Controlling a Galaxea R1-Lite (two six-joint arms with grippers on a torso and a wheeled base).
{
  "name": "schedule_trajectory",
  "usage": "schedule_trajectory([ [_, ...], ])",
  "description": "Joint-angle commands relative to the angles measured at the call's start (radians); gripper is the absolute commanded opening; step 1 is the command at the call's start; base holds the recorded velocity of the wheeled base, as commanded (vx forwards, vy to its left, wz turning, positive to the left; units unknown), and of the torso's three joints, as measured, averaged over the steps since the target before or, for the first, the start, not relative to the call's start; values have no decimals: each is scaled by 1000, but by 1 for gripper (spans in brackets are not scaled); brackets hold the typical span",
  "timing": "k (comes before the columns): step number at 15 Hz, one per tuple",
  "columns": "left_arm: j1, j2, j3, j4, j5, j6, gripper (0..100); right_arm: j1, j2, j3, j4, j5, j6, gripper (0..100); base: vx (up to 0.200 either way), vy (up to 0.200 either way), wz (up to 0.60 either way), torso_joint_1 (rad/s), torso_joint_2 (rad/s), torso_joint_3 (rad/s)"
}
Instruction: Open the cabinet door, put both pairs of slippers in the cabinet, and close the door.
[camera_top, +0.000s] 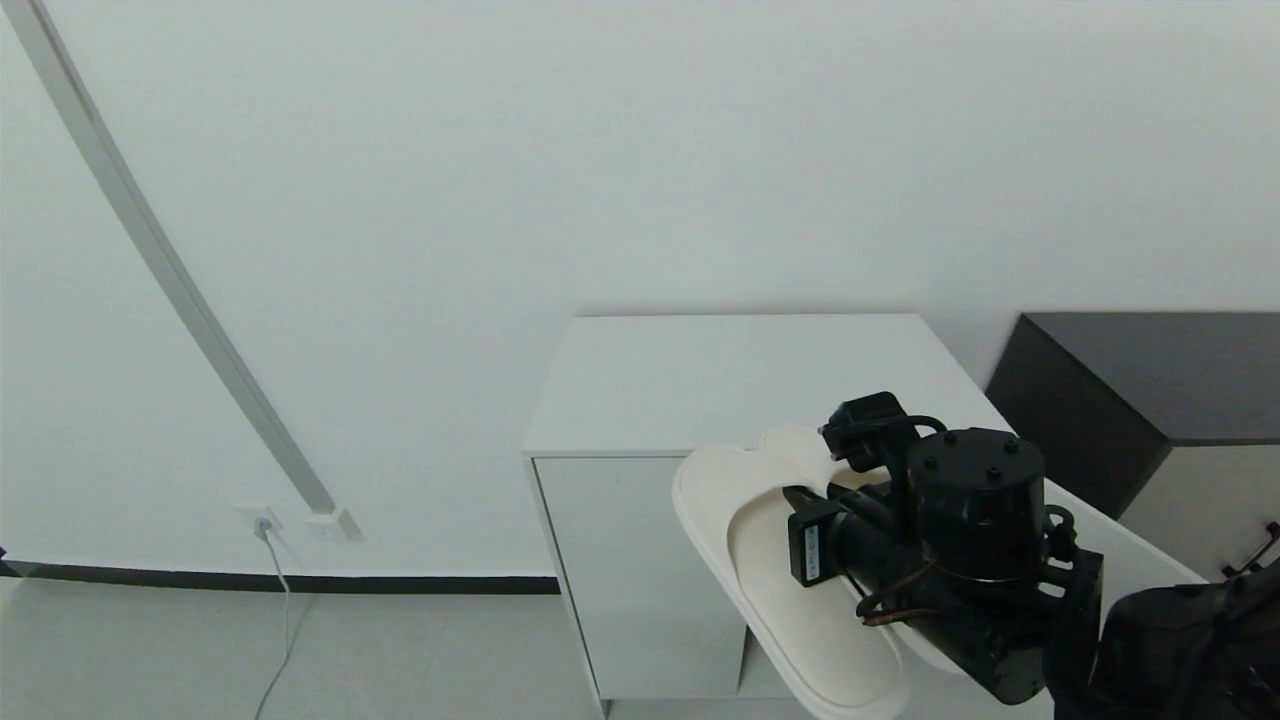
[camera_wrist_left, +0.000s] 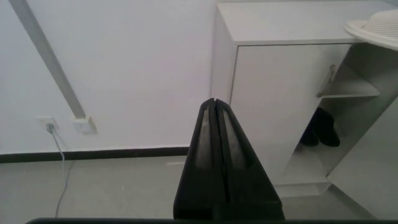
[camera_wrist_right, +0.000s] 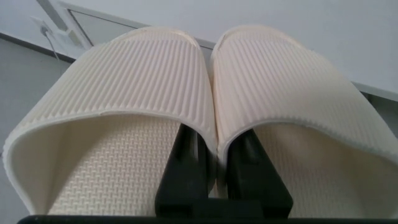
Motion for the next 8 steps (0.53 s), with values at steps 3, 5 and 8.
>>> schedule_trajectory([
  [3,0,1,0,1,0,0,0,15,-14,1,0,-1,0,0,0,-200,0,-1,1,2],
  [5,0,1,0,1,0,0,0,20,-15,11,0,-1,-2,0,0,-200,0,2,2,2],
  [8,0,1,0,1,0,0,0,23,-14,18,0,-3,-2,0,0,-200,0,4,2,2],
])
